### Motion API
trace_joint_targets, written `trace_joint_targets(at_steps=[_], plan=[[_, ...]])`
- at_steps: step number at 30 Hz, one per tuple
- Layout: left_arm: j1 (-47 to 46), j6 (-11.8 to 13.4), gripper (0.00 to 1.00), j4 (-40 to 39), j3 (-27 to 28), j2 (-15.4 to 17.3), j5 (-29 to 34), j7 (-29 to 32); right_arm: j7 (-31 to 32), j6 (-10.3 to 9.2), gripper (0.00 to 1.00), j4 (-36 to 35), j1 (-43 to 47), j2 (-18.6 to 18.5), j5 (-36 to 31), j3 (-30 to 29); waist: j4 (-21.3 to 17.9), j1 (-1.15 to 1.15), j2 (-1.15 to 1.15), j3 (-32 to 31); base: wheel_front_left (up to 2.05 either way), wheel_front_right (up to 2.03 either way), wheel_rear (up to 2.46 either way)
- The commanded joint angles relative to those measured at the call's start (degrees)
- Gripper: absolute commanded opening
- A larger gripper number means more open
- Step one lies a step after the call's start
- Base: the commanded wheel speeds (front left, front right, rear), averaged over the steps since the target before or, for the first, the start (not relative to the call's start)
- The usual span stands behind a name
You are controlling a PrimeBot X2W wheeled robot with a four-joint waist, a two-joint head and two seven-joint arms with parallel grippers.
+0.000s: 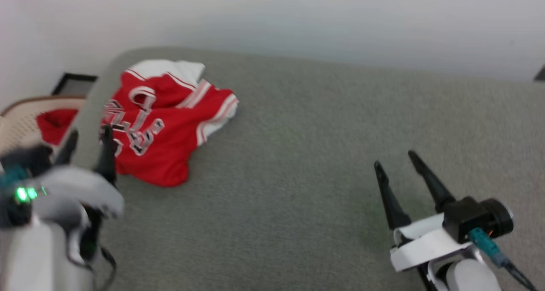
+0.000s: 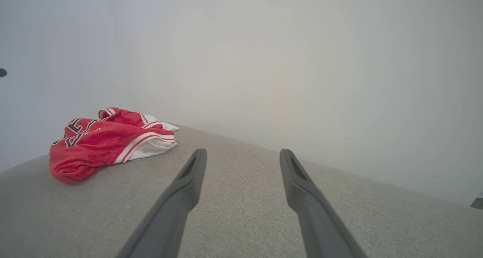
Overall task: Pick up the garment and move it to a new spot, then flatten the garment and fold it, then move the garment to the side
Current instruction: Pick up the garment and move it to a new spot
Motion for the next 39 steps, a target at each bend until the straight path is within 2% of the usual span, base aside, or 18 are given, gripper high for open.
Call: trace_joint_targets(at_steps=[1, 11, 20, 26, 33, 34, 35, 39], plan=[[-2.11, -0.44, 1.00, 0.05, -0.07, 0.98, -0.73, 1.84, -0.05, 0.00, 1.00, -0.33, -1.06, -0.28, -0.07, -0.12, -4.42, 0.00, 0.00, 6.08, 0.00, 0.00, 0.00], [-15.09, -0.42, 1.00, 4.93, -1.06, 9.64, -8.41, 26.09, -0.06, 0.00, 1.00, -2.67, -5.56, -0.83, 0.63, -0.50, -9.49, 0.00, 0.00, 15.74, 0.00, 0.00, 0.00], [-21.46, 3.86, 1.00, 10.13, -2.11, 13.79, -10.15, 45.21, -0.06, 0.00, 1.00, -3.87, -7.96, -0.55, 1.24, 0.35, -12.68, 0.00, 0.00, 20.54, 0.00, 0.00, 0.00], [-23.21, 7.65, 1.00, 12.74, -2.88, 15.53, -9.12, 52.89, -0.06, 0.00, 1.00, -4.57, -9.01, -0.51, 1.69, 0.80, -13.79, 0.00, 0.00, 21.78, 0.00, 0.00, 0.00], [-22.92, 9.24, 1.00, 15.75, -4.31, 15.68, -7.91, 55.14, -0.06, 0.00, 1.00, -5.25, -9.78, -0.49, 1.52, 1.29, -14.26, 0.00, 0.00, 22.49, 0.00, 0.00, 0.00], [-22.78, 9.23, 0.19, 16.23, -4.00, 14.98, -8.61, 54.26, -0.06, 0.00, 1.00, -5.12, -9.75, -0.55, 1.58, 1.30, -14.19, 0.00, 0.00, 22.34, 0.00, 0.00, 0.00], [-22.95, 9.77, 0.00, 16.39, -3.59, 14.65, -8.94, 53.76, -0.06, 0.00, 1.00, -5.03, -9.64, -0.57, 1.64, 1.20, -14.05, 0.00, 0.00, 22.13, 0.00, 0.00, 0.00], [-23.75, 9.15, 0.00, 16.19, -3.43, 15.55, -8.93, 52.32, -0.06, 0.00, 1.00, -4.42, -8.68, -0.68, 1.70, 0.59, -13.25, 0.00, 0.00, 20.63, 0.00, 0.00, 0.00]])
